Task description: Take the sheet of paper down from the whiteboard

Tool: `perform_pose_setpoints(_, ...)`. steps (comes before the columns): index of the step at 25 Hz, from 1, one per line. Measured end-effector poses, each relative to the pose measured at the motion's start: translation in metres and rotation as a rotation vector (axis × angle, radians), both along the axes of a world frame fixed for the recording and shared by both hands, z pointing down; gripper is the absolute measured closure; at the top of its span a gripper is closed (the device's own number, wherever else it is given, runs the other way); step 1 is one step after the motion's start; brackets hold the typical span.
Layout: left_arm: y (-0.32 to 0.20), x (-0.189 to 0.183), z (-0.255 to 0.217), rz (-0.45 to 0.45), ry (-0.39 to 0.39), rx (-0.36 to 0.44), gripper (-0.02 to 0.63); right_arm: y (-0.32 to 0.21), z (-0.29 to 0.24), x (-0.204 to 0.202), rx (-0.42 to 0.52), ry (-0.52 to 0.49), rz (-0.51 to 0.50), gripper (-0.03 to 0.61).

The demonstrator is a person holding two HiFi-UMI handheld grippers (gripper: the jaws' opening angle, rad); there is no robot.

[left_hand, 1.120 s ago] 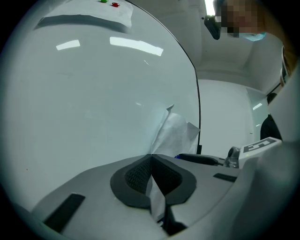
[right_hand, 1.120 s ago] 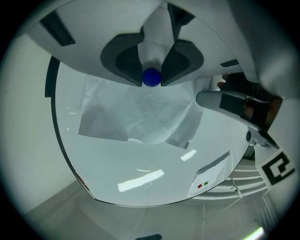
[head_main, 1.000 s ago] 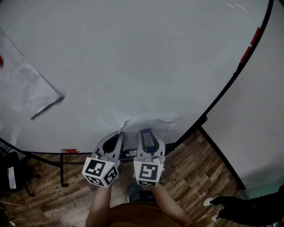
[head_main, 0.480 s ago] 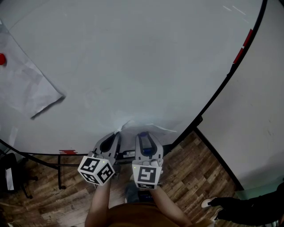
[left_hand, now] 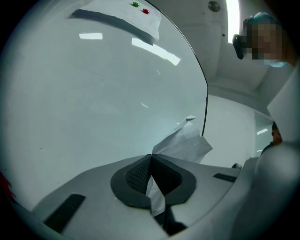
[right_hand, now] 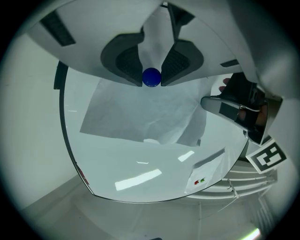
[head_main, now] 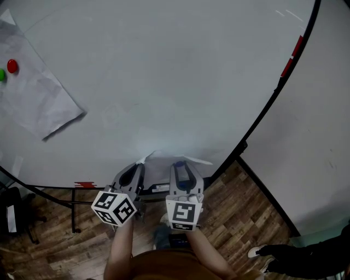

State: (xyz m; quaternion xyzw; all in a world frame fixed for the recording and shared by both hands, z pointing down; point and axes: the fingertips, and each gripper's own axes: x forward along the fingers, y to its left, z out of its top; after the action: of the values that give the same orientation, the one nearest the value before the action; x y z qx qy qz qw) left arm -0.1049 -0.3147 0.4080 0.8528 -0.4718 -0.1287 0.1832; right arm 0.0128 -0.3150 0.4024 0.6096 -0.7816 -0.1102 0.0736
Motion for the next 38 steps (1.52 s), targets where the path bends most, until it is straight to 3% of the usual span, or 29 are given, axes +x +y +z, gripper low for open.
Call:
perform_pose_setpoints(17,0.03,-0.049,-0.003,-0.101,0.039,-0.008,0.591,0.021,-0.005,0.004,-0.002,-0.006,-0.003,0.44)
perform_pose_setpoints(25,0.041,-0.073,-0.005,-0.139,0.104,-0.027,0.589,0.026,-0.004,0.01,-0.01,-0.017,0.003,0.44)
perform_pose_setpoints(38,0.053,-0.085,-0.004,-0.17,0.165,-0.048,0.591,0.029,0.0,0.025,-0.026,-0.032,0.018,0.44)
